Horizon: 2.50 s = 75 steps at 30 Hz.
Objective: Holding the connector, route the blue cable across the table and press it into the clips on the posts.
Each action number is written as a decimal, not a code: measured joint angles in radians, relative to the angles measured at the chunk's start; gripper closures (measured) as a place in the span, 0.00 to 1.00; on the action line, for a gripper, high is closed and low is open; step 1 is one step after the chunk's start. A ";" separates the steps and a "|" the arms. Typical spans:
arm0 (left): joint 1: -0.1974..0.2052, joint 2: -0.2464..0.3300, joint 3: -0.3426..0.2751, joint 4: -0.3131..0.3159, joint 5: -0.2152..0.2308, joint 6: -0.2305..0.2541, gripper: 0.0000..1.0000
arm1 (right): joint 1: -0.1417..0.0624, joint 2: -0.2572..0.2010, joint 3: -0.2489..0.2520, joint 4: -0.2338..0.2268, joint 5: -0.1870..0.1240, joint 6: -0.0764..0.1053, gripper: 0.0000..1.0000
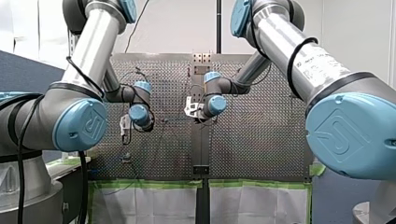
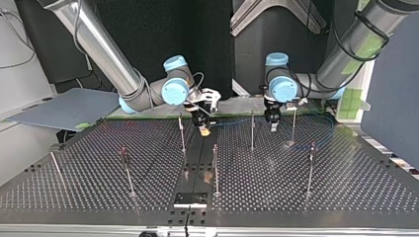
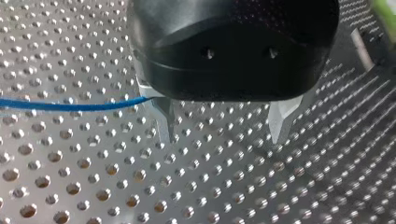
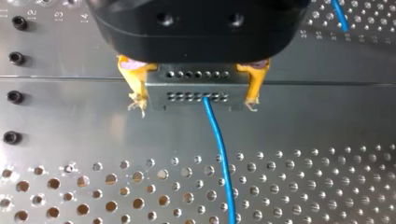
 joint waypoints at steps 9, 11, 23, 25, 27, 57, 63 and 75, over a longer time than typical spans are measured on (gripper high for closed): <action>-0.019 0.092 -0.091 -0.024 -0.011 -0.018 0.00 | 0.004 0.000 0.000 0.004 -0.001 0.000 1.00; -0.026 0.112 -0.108 -0.025 -0.010 -0.021 0.00 | 0.004 0.000 0.000 0.005 -0.001 0.000 1.00; -0.080 0.221 -0.133 -0.048 -0.007 -0.025 0.00 | -0.002 0.000 0.000 0.020 -0.002 -0.001 1.00; -0.094 0.228 -0.133 -0.059 -0.010 -0.024 0.00 | -0.004 0.000 0.000 0.022 -0.002 -0.002 1.00; -0.109 0.231 -0.133 -0.069 -0.012 -0.024 0.00 | -0.007 0.000 0.000 0.025 -0.002 -0.002 1.00; -0.269 0.129 -0.084 0.078 -0.085 -0.107 0.00 | -0.041 0.000 0.000 0.037 0.000 0.000 1.00; -0.278 0.077 -0.050 0.093 -0.094 -0.108 0.00 | -0.042 0.000 0.000 0.036 0.000 0.001 1.00; -0.280 0.010 -0.004 0.166 -0.158 -0.138 0.00 | -0.042 0.000 0.000 0.035 0.000 -0.002 1.00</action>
